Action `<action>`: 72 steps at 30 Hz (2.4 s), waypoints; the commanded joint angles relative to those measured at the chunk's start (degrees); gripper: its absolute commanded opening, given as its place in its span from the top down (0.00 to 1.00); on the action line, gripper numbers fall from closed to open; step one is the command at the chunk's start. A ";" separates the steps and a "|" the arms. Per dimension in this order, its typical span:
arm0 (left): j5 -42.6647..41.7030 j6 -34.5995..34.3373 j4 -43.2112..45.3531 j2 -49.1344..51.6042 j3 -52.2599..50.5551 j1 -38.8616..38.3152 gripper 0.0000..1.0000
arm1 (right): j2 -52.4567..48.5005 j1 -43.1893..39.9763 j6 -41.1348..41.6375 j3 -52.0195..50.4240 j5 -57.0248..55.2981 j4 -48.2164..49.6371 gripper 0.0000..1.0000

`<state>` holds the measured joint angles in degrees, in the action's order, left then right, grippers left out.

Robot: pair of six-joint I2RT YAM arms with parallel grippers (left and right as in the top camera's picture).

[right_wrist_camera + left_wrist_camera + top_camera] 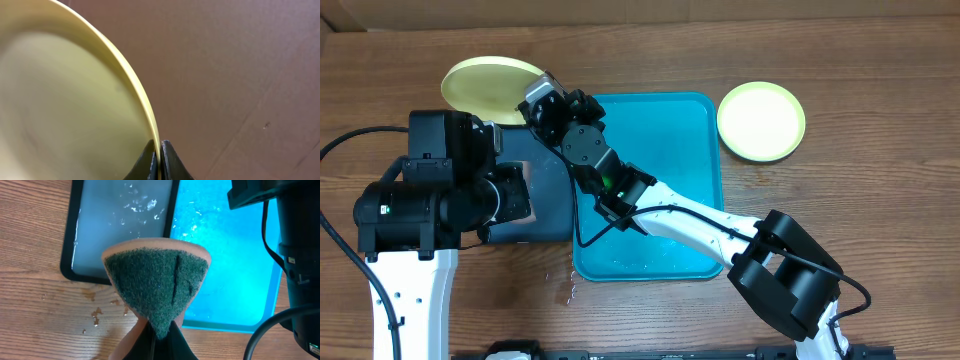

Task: Clean dirty plates on tray and stack at the side

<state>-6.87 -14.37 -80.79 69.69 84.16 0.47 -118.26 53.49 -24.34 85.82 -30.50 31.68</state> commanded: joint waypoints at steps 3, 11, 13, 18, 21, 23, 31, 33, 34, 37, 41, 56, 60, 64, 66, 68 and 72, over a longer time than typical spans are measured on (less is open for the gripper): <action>-0.44 1.55 0.24 -1.25 0.33 -0.15 0.96 | 0.76 -0.17 0.55 1.22 -0.76 0.59 0.96; -0.39 1.55 0.26 -1.25 0.33 -0.15 0.96 | 0.76 -0.15 6.49 1.22 -0.74 -2.51 0.96; -0.42 1.55 0.26 -1.25 0.33 -0.15 0.96 | 0.76 -0.15 6.60 1.20 -0.74 -2.43 0.96; -0.39 1.55 0.24 -1.25 0.33 -0.15 0.96 | 0.76 -0.13 6.58 1.22 -0.74 -2.21 0.96; -0.42 1.55 0.24 -1.25 0.33 -0.15 0.96 | 0.74 -0.13 6.60 1.22 -0.74 -2.21 0.96; -0.39 1.55 0.26 -1.25 0.33 -0.15 0.96 | 0.76 -0.13 6.60 1.22 -0.76 -2.32 0.96; -0.39 1.55 0.52 -1.25 0.33 -0.15 0.96 | 0.74 -0.09 17.79 1.20 -0.72 -14.49 0.96; -0.35 1.55 0.59 -1.25 0.33 -0.15 0.96 | 0.76 -0.09 23.91 1.20 -0.70 -20.74 0.96; -0.22 1.53 0.70 -1.22 0.33 -0.15 0.96 | 0.74 -0.09 27.80 1.20 -0.33 -23.91 0.96; -0.20 1.53 1.36 -1.22 0.33 -0.15 0.96 | 0.74 -0.09 40.89 1.20 5.18 -33.00 0.96; -0.20 1.53 2.23 -1.22 0.33 -0.15 0.96 | 0.83 -0.46 45.18 1.20 11.98 -34.95 0.96; 6.38 1.01 7.08 1.62 0.33 -0.15 0.96 | 12.02 -14.43 48.74 1.31 17.81 -54.16 0.96; 9.44 1.07 9.27 5.88 0.33 -0.15 0.96 | 14.47 -23.04 48.85 1.31 26.86 -64.59 0.96; 14.27 1.09 10.56 11.61 0.33 -0.15 0.96 | 14.80 -30.95 48.83 1.31 35.06 -71.89 0.96; 17.00 1.09 10.99 14.91 0.33 -0.09 0.96 | 14.80 -35.12 48.81 1.31 38.58 -75.60 0.96; 18.45 1.09 11.82 18.36 0.33 -0.09 0.96 | 14.80 -38.69 48.78 1.31 40.06 -78.53 0.96; 19.47 1.33 14.80 25.59 0.33 -0.09 0.96 | 14.80 -45.29 48.48 1.31 40.24 -83.62 0.96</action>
<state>9.30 -14.35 -67.00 91.98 84.14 0.47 -104.84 10.74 23.99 86.24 6.39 -51.22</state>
